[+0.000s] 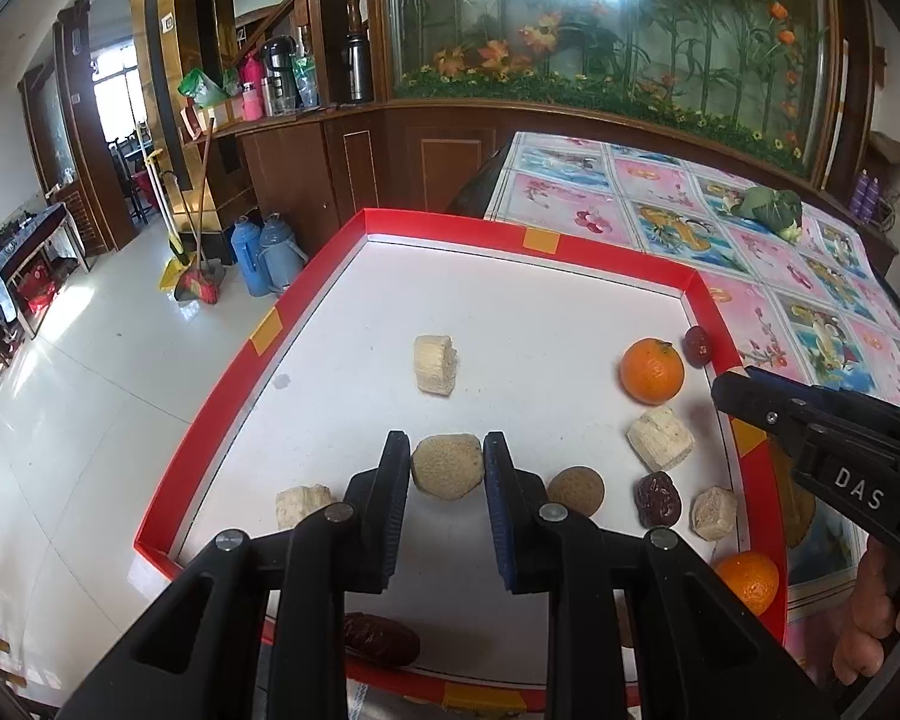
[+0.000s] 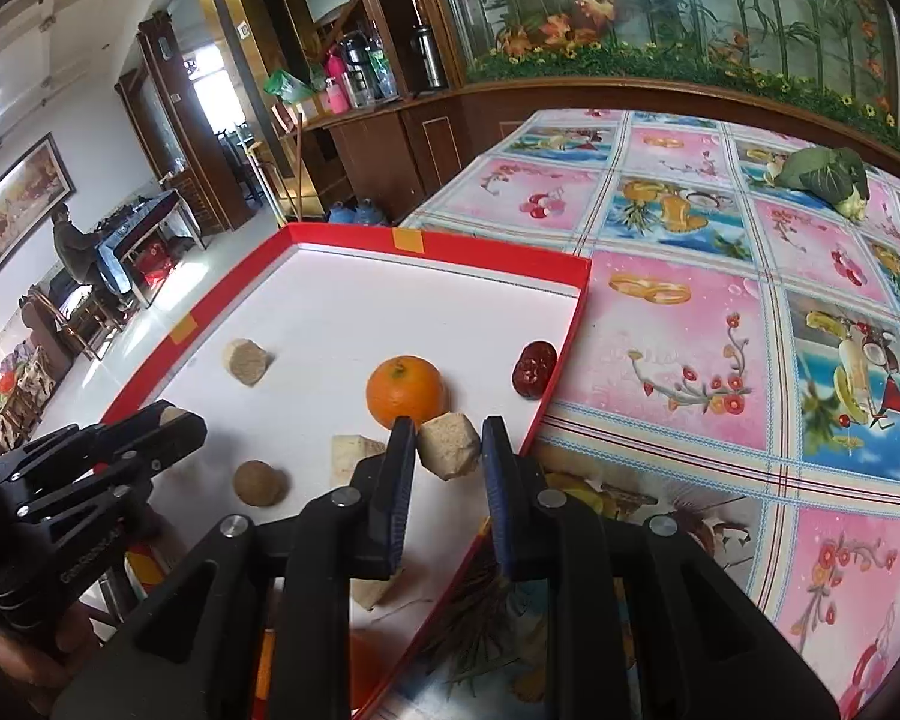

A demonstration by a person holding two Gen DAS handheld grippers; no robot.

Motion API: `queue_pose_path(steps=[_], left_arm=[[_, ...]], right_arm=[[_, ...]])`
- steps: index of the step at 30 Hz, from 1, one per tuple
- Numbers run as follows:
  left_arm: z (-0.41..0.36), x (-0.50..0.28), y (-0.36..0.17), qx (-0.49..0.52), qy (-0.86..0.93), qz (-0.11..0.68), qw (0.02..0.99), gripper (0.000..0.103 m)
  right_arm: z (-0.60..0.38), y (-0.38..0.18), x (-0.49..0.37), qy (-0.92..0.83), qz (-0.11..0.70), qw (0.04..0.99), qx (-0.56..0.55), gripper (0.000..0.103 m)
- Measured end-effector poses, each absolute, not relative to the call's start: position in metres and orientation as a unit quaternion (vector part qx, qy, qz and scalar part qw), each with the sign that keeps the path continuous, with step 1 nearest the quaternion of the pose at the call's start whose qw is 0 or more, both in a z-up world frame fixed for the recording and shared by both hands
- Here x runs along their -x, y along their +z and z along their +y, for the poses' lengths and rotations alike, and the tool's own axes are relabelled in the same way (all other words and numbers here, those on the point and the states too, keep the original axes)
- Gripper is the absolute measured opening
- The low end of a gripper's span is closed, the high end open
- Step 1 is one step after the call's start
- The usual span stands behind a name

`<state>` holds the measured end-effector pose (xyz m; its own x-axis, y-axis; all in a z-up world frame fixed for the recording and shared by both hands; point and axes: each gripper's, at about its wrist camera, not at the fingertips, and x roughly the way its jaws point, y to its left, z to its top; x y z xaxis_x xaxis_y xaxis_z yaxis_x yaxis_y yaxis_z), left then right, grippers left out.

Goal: Organize fruits
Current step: 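Carry both into the tray and open right tool while left tool releases its piece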

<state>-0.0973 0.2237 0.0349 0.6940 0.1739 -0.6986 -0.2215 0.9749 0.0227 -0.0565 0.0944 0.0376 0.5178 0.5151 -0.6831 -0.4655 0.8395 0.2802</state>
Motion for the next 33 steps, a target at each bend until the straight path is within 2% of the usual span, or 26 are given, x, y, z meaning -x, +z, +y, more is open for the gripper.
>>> queue_pose_path(steps=[21,23,25,27,30,33], left_arm=[[0.226,0.086,0.024,0.025,0.118,0.403,0.907,0.026],[0.226,0.086,0.025,0.024,0.120,0.405,0.906,0.029],[0.225,0.087,0.026,0.023,0.128,0.404,0.905,0.046],[0.224,0.090,0.029,0.023,0.138,0.397,0.907,0.056],[0.221,0.097,0.038,0.018,0.148,0.379,0.913,0.062],[0.216,0.105,0.049,0.009,0.160,0.359,0.920,0.075]], right_arm=[[0.113,0.028,0.045,0.303,0.422,0.855,-0.006,0.028],[0.112,0.029,0.045,0.310,0.423,0.851,-0.010,0.031],[0.110,0.030,0.044,0.315,0.425,0.848,-0.020,0.032],[0.105,0.032,0.045,0.315,0.422,0.850,-0.029,0.033],[0.095,0.041,0.048,0.310,0.402,0.860,-0.047,0.041],[0.085,0.050,0.054,0.305,0.379,0.872,-0.061,0.046]])
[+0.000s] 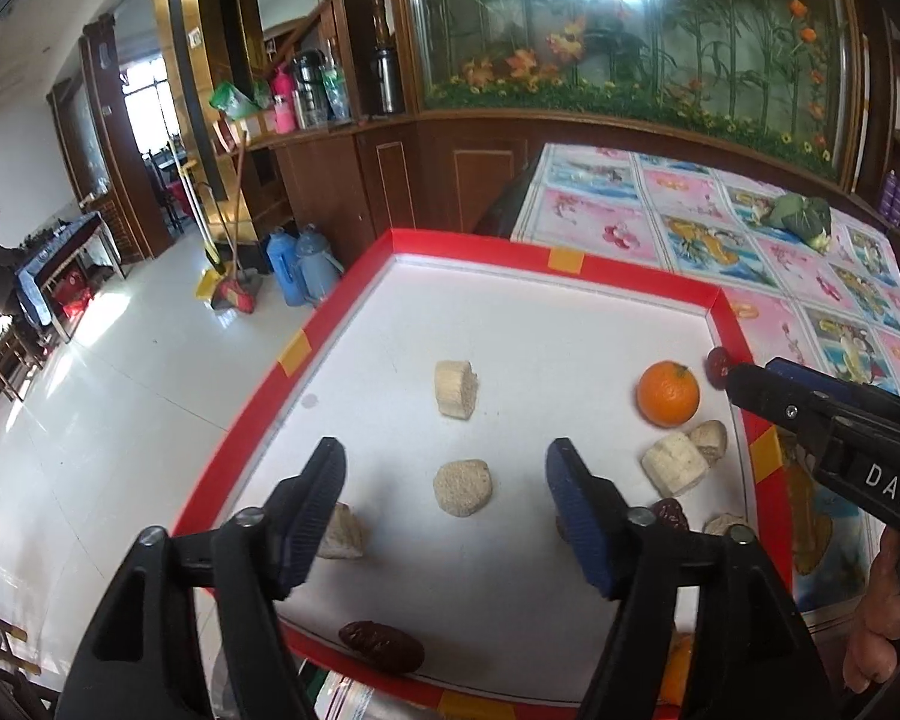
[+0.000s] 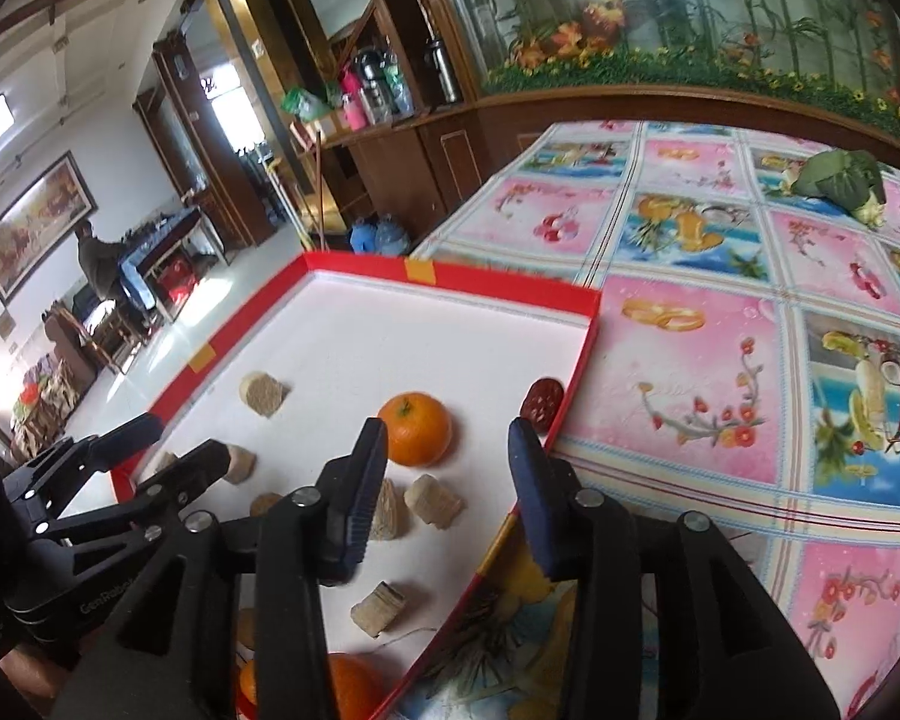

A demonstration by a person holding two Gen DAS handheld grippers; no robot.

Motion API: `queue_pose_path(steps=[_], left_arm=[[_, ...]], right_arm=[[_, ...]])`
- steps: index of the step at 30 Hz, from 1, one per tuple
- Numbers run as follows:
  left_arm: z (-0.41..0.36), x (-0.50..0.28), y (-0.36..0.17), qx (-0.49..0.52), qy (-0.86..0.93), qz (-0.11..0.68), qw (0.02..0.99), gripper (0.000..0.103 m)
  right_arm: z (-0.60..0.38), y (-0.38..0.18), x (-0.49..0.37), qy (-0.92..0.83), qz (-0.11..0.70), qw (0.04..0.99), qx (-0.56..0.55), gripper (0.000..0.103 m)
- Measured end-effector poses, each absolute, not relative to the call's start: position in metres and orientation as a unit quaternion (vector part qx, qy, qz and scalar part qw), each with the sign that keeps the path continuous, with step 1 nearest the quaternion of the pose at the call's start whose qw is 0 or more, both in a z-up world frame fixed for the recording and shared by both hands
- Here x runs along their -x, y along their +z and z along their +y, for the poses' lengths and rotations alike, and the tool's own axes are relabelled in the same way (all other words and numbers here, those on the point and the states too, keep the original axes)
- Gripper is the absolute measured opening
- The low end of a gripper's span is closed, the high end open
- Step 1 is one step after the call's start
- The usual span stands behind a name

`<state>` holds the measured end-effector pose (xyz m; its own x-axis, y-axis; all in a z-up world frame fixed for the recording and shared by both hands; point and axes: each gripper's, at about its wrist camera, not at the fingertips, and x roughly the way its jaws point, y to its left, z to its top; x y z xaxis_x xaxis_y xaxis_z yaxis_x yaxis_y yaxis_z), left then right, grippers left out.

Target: Organize fruits

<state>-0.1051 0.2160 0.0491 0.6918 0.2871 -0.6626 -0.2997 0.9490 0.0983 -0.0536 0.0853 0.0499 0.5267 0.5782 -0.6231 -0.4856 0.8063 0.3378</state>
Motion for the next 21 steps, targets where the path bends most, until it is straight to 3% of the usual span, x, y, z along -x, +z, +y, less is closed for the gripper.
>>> queue_pose_path(steps=[1,11,21], left_arm=[[0.214,0.110,0.053,0.004,0.164,0.350,0.922,0.079],[0.206,0.141,0.078,0.003,0.181,0.315,0.932,0.083],[0.196,0.171,0.094,0.007,0.201,0.289,0.936,0.085]], right_arm=[[0.083,0.053,0.056,0.303,0.373,0.875,-0.064,0.049],[0.060,0.077,0.102,0.279,0.311,0.906,-0.068,0.074],[0.038,0.097,0.150,0.272,0.276,0.920,-0.065,0.084]])
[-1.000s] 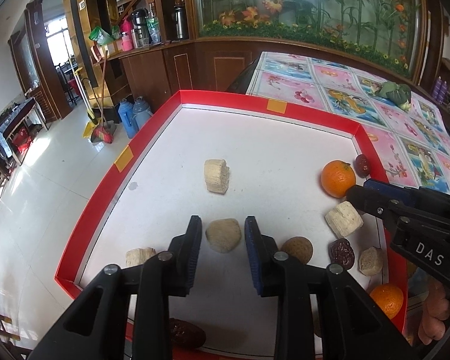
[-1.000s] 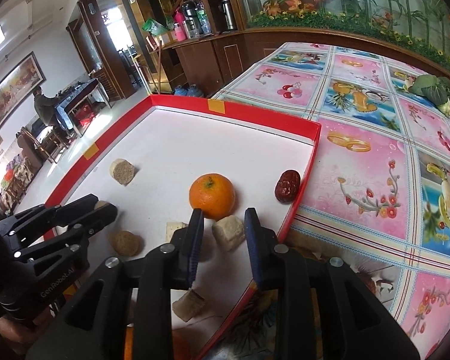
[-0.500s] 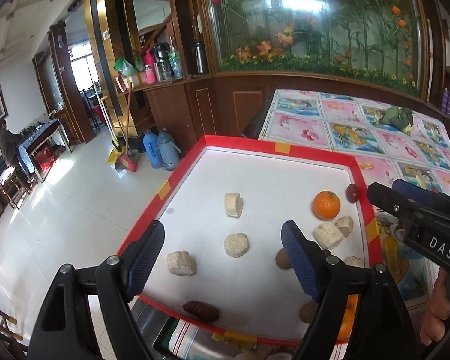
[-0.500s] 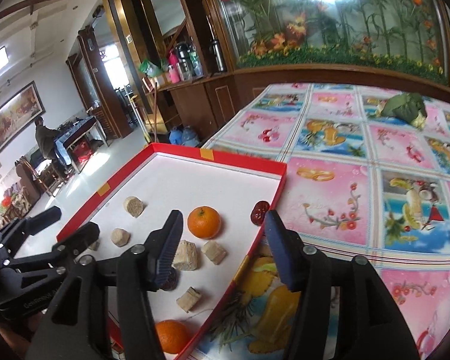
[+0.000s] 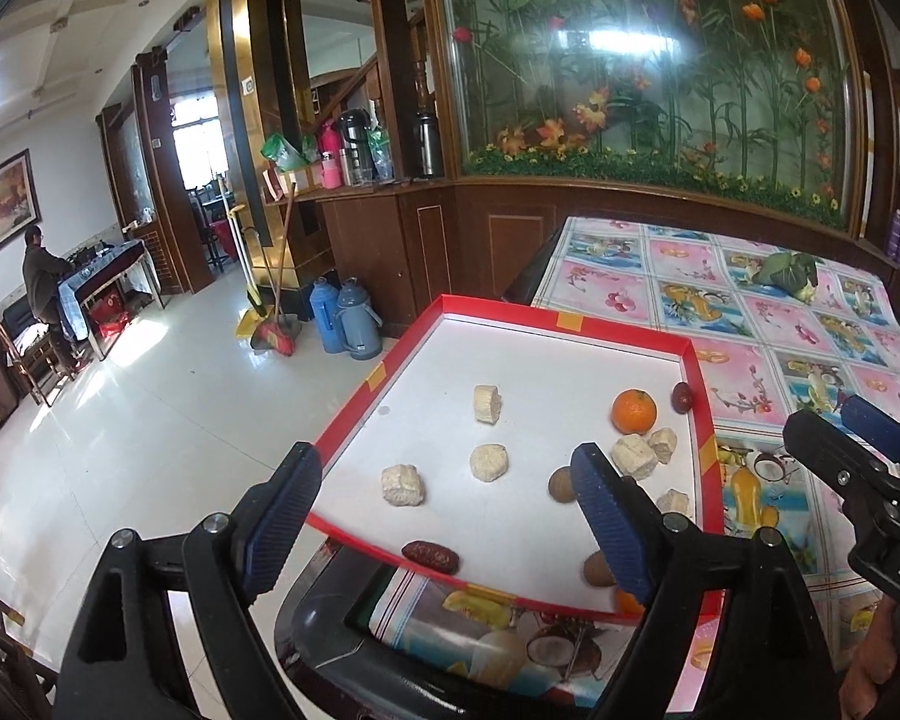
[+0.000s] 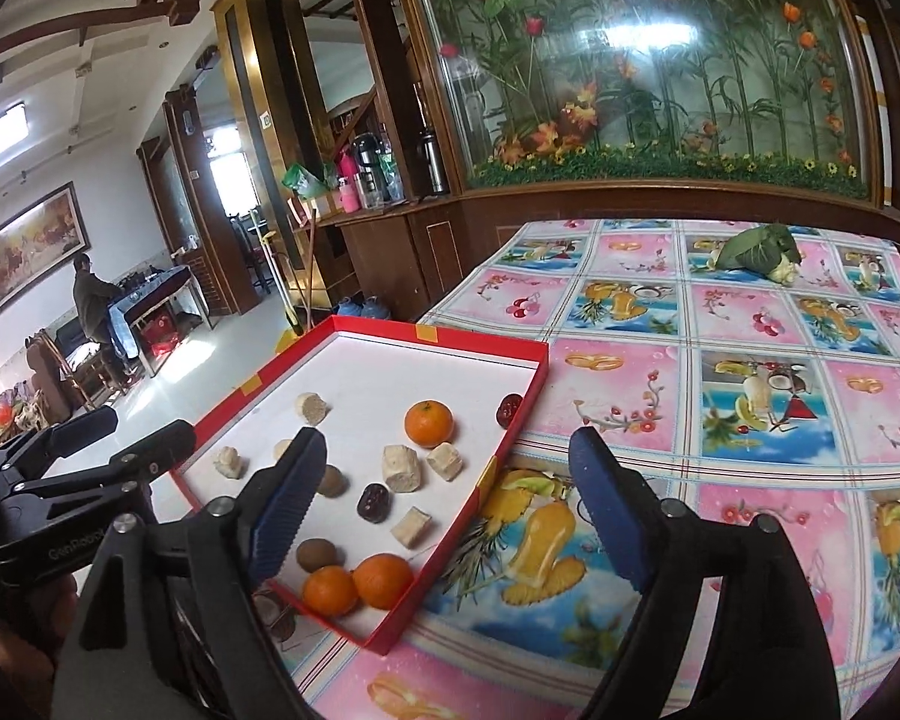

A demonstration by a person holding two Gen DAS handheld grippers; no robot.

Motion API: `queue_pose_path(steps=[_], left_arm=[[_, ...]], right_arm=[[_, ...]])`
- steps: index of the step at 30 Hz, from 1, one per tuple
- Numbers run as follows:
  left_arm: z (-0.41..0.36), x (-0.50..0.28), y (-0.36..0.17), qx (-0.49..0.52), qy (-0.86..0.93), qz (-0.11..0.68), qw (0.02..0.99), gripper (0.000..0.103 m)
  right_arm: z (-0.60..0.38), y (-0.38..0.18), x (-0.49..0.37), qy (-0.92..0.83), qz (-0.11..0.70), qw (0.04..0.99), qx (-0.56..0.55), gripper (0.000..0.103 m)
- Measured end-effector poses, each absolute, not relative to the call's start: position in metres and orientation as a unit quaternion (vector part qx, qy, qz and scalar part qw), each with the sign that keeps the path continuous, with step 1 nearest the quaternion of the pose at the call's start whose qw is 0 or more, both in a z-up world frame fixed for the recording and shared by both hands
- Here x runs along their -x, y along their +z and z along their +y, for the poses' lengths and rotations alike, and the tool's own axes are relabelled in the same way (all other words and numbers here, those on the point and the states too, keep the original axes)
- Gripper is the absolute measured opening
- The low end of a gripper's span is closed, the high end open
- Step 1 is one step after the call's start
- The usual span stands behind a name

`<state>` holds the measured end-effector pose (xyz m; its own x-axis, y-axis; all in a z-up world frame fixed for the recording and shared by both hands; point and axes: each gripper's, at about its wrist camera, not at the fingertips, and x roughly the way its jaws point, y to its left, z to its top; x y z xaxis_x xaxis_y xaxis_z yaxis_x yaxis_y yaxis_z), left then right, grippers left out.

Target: Organize fruits

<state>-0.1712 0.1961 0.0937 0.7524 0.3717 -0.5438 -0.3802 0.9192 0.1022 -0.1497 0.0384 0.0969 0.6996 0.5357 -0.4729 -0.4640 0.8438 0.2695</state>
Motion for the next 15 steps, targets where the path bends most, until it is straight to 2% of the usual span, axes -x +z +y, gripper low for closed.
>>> queue_pose_path(steps=[5,7,11,15], left_arm=[[0.190,0.190,0.105,0.004,0.217,0.268,0.939,0.088],[0.188,0.200,0.109,0.004,0.226,0.256,0.940,0.103],[0.179,0.221,0.120,-0.002,0.238,0.213,0.947,0.103],[0.173,0.229,0.127,-0.005,0.234,0.210,0.949,0.103]], right_arm=[[0.029,0.111,0.173,0.268,0.252,0.927,-0.070,0.090],[0.025,0.118,0.183,0.267,0.241,0.930,-0.072,0.094],[0.015,0.130,0.203,0.267,0.218,0.935,-0.081,0.097],[0.010,0.142,0.217,0.266,0.204,0.939,-0.080,0.098]])
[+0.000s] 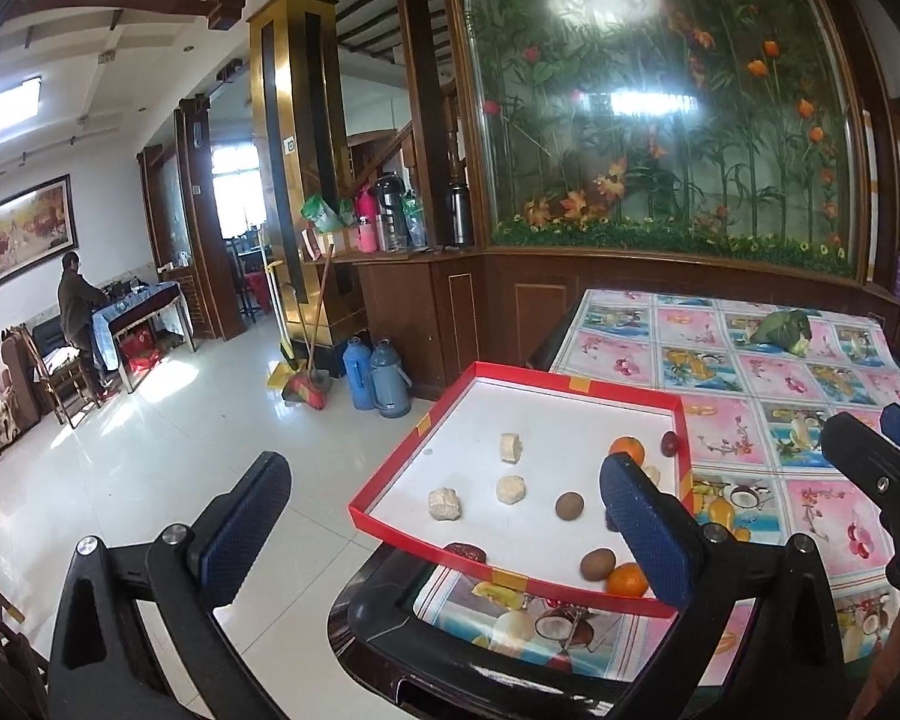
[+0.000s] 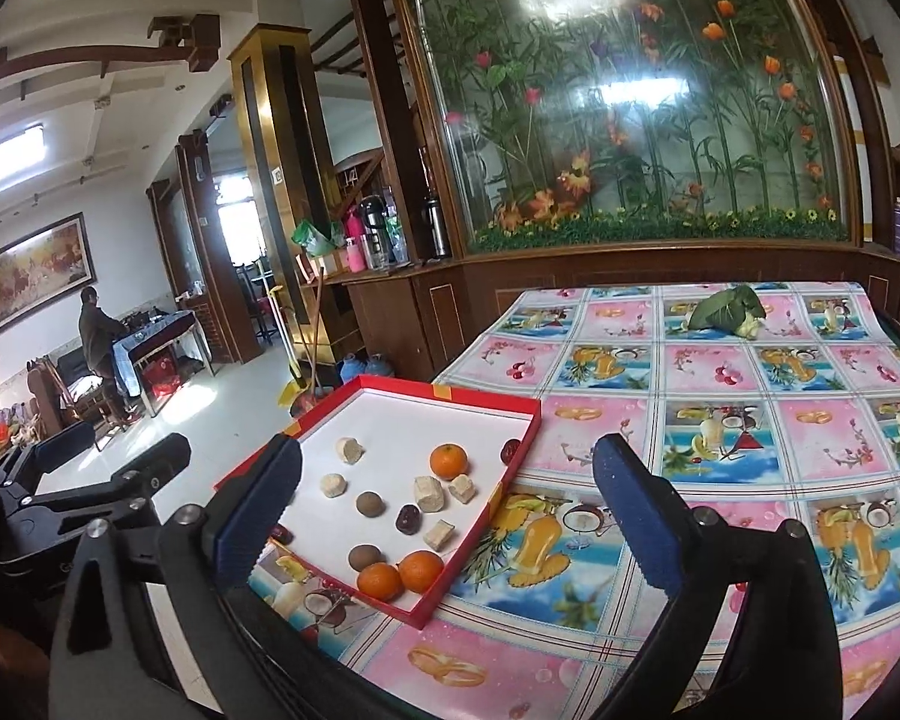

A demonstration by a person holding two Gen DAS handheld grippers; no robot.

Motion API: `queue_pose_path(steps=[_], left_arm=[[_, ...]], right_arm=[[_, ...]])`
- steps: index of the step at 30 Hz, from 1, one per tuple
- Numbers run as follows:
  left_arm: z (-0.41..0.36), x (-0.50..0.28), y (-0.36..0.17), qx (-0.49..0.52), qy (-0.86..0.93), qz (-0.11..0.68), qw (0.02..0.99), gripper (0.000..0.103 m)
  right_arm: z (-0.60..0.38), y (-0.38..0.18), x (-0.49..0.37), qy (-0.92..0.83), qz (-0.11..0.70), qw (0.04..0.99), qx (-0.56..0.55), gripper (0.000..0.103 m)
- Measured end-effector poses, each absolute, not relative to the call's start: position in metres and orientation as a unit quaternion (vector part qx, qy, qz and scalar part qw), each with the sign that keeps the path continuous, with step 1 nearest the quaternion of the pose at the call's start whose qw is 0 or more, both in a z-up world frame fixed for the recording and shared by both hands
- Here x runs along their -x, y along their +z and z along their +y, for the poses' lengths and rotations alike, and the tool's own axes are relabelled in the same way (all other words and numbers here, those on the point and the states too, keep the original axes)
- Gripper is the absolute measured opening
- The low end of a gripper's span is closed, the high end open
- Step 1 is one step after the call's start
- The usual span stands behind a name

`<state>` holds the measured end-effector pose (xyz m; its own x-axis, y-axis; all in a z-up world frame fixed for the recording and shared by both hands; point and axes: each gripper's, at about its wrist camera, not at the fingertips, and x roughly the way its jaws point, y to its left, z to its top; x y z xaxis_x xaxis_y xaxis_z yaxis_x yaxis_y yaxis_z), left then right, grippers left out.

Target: Organize fruits

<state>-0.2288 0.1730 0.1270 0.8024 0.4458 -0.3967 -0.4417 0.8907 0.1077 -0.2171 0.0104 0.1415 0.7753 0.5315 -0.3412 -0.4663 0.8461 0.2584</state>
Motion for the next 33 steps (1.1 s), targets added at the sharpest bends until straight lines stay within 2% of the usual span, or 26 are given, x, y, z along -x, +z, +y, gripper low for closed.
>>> queue_pose_path(steps=[10,33], left_arm=[[0.170,0.245,0.133,0.001,0.217,0.212,0.953,0.103],[0.182,0.253,0.136,0.006,0.230,0.206,0.951,0.103]], right_arm=[[0.003,0.157,0.240,0.245,0.182,0.948,-0.093,0.102],[0.016,0.154,0.247,0.240,0.181,0.950,-0.078,0.102]])
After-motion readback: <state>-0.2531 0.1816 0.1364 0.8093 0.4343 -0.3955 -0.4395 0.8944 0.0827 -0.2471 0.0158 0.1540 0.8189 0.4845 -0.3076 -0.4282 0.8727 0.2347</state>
